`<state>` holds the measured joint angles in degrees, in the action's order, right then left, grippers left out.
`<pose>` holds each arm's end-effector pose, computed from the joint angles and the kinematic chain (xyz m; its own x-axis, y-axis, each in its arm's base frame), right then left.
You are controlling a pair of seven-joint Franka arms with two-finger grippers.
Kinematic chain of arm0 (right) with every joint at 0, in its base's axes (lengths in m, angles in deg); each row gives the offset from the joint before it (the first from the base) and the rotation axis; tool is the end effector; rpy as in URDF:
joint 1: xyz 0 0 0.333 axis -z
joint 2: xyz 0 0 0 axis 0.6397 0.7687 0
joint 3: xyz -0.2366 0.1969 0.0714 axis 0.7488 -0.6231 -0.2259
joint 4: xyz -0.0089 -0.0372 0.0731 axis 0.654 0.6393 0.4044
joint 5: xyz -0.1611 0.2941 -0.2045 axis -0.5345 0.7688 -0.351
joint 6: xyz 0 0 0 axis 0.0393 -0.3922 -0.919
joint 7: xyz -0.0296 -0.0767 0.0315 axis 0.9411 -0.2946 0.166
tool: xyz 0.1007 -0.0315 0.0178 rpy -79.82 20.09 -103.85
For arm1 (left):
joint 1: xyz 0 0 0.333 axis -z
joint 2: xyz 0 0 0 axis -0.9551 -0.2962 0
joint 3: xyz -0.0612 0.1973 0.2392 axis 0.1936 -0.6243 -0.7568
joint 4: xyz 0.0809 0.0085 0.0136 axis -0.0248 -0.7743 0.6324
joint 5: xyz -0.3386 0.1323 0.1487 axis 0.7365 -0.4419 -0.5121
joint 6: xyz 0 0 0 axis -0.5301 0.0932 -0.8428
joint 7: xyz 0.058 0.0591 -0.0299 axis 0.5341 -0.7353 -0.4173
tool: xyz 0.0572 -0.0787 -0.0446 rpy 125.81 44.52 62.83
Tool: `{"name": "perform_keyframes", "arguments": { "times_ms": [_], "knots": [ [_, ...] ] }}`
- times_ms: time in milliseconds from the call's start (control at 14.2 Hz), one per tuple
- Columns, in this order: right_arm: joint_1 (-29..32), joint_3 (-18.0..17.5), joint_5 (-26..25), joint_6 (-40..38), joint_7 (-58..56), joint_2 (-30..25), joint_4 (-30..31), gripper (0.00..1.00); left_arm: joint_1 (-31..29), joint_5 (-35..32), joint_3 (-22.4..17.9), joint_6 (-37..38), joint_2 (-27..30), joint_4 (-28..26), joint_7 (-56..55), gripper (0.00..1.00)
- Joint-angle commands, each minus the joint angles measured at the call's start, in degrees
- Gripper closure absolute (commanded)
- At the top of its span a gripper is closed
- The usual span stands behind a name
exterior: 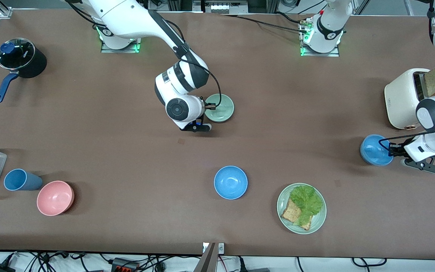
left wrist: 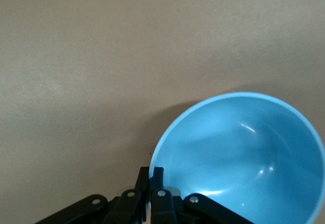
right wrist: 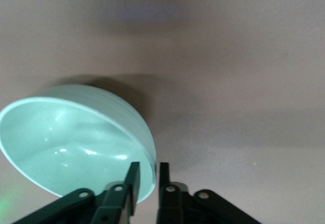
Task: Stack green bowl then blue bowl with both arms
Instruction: 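Lower the green bowl with the right gripper while the left gripper grasps the blue bowl, then release the green bowl with the right gripper while the left gripper lifts the blue bowl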
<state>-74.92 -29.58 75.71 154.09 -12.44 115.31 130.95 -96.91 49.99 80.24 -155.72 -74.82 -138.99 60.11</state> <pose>0.4919 0.4369 0.2096 0.9004 -0.0078 -0.4350 -0.0744 -0.9879 -0.1363 0.6144 0.2196 0.2168 0.9689 -0.2457 -0.0292 -0.2451 -0.9692 0.0217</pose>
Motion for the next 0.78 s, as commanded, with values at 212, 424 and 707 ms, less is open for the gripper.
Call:
{"name": "perform_keyframes", "arguments": {
  "times_ms": [212, 424, 707],
  "knots": [
    [0.26, 7.41, -0.98, -2.59, 0.42, -8.55, -3.64, 0.00, -1.08, -0.07, 2.47, 6.05, 2.18, 0.40, 0.93, 0.99],
    [-0.01, 14.45, -9.47, -6.28, -0.11, -13.30, -5.49, 0.00, -1.08, 3.09, 4.24, 14.65, 6.65, 0.49, 0.14, 0.99],
    [0.87, 20.94, -16.19, -6.64, -0.99, -18.85, -5.84, 0.00, -0.73, 3.19, 10.19, 25.45, 12.89, 0.49, -5.28, 1.00]
  ]
}}
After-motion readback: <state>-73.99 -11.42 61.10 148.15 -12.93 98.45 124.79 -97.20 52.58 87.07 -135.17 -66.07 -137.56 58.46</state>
